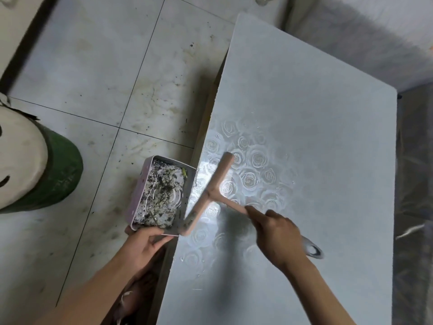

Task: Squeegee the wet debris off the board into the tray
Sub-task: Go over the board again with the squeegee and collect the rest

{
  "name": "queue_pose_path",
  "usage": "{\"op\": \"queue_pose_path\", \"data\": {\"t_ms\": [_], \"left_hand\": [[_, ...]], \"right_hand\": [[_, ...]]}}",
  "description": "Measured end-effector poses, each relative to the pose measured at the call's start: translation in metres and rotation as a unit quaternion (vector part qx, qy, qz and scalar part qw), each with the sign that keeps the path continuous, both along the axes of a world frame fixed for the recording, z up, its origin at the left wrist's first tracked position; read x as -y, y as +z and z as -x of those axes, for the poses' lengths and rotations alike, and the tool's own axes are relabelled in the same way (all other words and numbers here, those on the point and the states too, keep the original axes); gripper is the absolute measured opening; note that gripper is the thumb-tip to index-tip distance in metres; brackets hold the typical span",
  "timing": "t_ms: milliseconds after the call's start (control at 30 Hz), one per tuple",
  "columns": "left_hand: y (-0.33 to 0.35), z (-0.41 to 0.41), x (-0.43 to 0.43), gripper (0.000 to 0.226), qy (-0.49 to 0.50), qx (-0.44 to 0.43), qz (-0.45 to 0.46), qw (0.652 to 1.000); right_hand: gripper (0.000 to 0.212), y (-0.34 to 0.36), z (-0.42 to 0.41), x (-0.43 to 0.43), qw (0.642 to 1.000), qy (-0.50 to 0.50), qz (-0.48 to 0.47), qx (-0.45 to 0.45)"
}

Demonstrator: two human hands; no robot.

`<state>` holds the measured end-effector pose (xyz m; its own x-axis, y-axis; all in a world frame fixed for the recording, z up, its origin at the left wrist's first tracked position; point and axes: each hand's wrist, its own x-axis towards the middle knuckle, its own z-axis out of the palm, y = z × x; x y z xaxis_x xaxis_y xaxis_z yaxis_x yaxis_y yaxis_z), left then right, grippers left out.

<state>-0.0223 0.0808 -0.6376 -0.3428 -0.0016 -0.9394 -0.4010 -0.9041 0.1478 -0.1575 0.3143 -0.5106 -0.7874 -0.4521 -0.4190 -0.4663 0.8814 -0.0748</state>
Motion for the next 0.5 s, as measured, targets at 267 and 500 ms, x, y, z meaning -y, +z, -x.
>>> {"op": "queue_pose_path", "data": {"t_ms": [267, 500], "left_hand": [[0.0, 0.0, 0.0, 0.03, 0.028, 0.003, -0.013, 1.0], [0.003, 0.008, 0.001, 0.043, 0.008, 0.006, -0.012, 1.0]], "right_hand": [[0.046, 0.009, -0.015, 0.031, 0.997, -0.048, 0.018, -0.059], [0.048, 0.01, -0.032, 0.014, 0.995, -0.082, -0.054, -0.037]]}}
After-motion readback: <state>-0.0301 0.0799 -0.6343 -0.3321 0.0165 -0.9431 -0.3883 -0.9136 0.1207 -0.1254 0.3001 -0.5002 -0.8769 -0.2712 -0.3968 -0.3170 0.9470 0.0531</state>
